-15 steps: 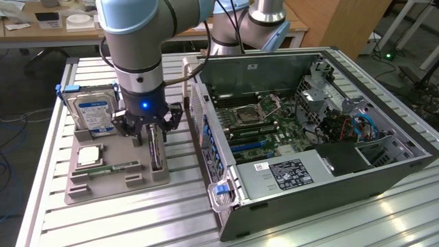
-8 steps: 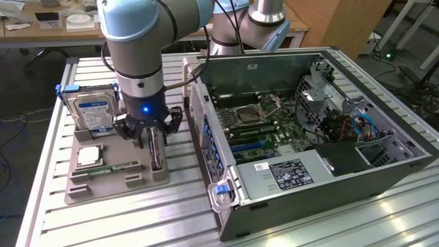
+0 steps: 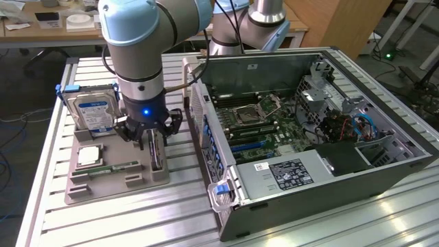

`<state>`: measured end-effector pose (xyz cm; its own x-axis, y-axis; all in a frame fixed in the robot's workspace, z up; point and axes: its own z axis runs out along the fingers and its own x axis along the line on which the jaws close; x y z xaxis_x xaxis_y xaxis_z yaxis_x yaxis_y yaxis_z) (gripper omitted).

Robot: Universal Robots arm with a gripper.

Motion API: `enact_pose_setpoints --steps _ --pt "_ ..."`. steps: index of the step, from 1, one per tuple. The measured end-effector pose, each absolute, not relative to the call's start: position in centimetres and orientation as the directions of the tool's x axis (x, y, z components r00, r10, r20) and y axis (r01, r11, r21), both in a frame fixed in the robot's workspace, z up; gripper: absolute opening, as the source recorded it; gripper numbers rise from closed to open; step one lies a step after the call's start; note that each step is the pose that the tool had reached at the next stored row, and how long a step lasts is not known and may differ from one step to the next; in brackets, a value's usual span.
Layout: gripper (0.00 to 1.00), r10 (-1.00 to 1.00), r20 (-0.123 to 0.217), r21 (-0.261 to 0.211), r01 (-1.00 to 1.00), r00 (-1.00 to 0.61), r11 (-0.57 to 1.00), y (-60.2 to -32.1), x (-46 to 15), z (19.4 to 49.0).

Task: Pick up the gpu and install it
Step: 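Pick up the gpu and move the gpu toward the slot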

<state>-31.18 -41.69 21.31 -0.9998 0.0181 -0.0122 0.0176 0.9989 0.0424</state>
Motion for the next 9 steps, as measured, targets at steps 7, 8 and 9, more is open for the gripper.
enact_pose_setpoints --steps 7,8,9 --pt "0.51 0.018 -0.012 0.042 0.018 -1.000 0.999 -41.69 -31.18 21.31" --pt "0.44 0.018 -0.012 0.042 0.018 -1.000 0.999 -41.70 -31.18 21.30" --pt "0.44 0.018 -0.012 0.042 0.018 -1.000 0.999 -41.69 -31.18 21.30"
